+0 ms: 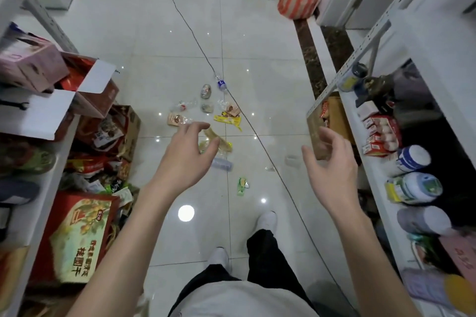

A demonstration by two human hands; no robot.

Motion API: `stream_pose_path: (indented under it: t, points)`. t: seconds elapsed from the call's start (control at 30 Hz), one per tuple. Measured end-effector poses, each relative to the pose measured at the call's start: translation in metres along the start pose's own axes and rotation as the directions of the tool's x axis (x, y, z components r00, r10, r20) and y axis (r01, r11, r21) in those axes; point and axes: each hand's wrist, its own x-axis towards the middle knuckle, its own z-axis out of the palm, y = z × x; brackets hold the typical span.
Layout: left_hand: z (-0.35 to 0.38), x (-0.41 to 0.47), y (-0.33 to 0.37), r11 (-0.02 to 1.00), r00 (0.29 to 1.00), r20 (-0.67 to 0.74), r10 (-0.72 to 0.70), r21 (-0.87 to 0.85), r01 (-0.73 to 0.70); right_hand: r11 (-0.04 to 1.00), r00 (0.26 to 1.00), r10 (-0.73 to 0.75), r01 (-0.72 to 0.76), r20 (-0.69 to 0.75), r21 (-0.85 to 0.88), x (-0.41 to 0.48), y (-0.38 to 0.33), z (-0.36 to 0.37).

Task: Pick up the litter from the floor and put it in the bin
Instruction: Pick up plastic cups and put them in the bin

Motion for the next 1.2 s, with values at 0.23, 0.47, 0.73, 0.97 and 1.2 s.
stream_pose_path:
  t: [0.23,0.47,0.73,0.97,1.2]
  points:
    - [0.056,0.090,0.052,0.999,0.995,0.090,0.033,0.003,-0.033,0.994,0.994,0.105,-0.105,-0.031,-0.007,0.089,0.048,-0.016]
    - [0.138,0.189,0.120,0.999,0.979,0.202,0.039,0.028,-0.046,0.974,0.973,0.226,-0.227,-0.040,-0.003,0.194,0.110,-0.037]
    - [0.241,0.293,0.135,0.997,0.953,0.297,0.057,0.029,-0.069,0.949,0.949,0.316,-0.316,-0.017,-0.007,0.291,0.197,0.006]
    - [0.372,0.383,0.056,0.991,0.926,0.371,0.075,0.073,-0.109,0.943,0.942,0.330,-0.332,-0.062,-0.028,0.345,0.312,0.108]
    - [0.569,0.440,-0.071,0.996,0.901,0.432,0.027,0.067,-0.062,0.935,0.935,0.336,-0.345,-0.116,-0.078,0.370,0.495,0.244]
